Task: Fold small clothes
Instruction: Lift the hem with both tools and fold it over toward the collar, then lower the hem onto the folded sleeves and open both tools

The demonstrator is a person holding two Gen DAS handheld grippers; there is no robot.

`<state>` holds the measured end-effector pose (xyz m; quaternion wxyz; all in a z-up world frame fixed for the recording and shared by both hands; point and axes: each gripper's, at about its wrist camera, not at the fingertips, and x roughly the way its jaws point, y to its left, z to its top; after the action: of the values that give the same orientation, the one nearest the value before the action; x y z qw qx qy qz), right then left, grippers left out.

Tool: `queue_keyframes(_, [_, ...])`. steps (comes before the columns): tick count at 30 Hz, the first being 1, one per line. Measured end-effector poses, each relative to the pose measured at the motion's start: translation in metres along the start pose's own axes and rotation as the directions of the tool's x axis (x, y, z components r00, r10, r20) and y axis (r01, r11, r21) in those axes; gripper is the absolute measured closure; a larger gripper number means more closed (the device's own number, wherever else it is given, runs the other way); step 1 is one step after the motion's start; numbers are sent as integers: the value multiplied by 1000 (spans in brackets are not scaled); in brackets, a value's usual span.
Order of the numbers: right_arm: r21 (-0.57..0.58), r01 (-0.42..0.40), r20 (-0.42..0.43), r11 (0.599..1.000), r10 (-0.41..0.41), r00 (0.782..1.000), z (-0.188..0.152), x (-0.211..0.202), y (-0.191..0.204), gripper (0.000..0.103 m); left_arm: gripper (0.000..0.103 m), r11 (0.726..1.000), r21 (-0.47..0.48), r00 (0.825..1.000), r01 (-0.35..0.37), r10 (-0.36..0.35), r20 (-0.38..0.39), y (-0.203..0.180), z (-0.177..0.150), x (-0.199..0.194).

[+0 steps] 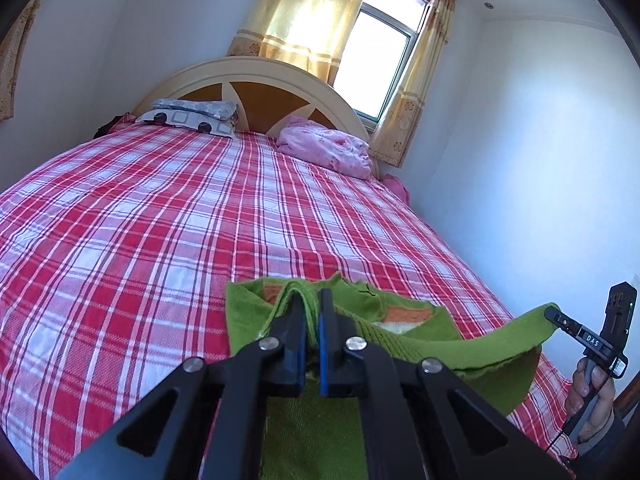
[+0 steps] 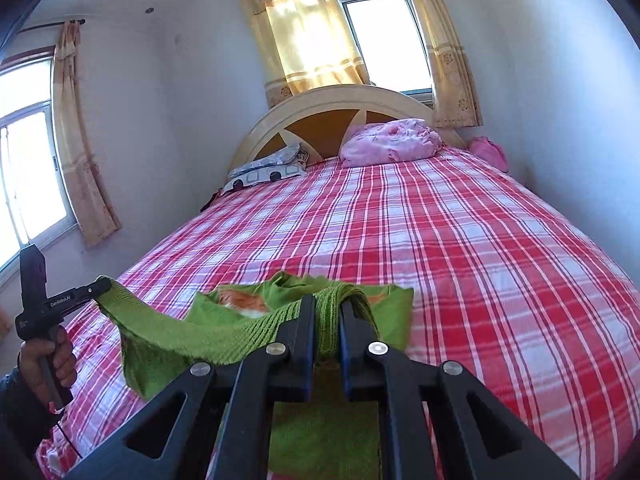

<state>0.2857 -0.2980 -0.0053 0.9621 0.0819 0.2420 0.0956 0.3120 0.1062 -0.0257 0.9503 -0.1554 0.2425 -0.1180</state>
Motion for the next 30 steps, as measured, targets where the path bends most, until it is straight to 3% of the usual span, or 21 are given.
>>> queue_keyframes(12, [21, 23, -54, 1000, -22, 998, 26, 80, -28, 93, 98, 999, -29, 998, -34, 32, -54, 18, 22, 77])
queue_keyframes(18, [53, 51, -124, 997, -44, 991, 31, 138, -49, 93, 98, 997, -4, 992, -78, 77, -101, 28, 27, 127])
queue_keyframes(23, [68, 86, -219, 994, -69, 973, 26, 188, -66, 93, 98, 992, 16, 977, -125, 126, -170, 35, 18, 165])
queue_keyframes(28, [85, 122, -316, 989, -90, 945, 10, 224, -81, 93, 87, 986, 32, 962, -164, 166, -217, 40, 10, 184])
queue_keyframes(30, [88, 156, -324, 984, -119, 938, 4, 230, -86, 85, 79, 984, 27, 957, -175, 177, -229, 42, 7, 185])
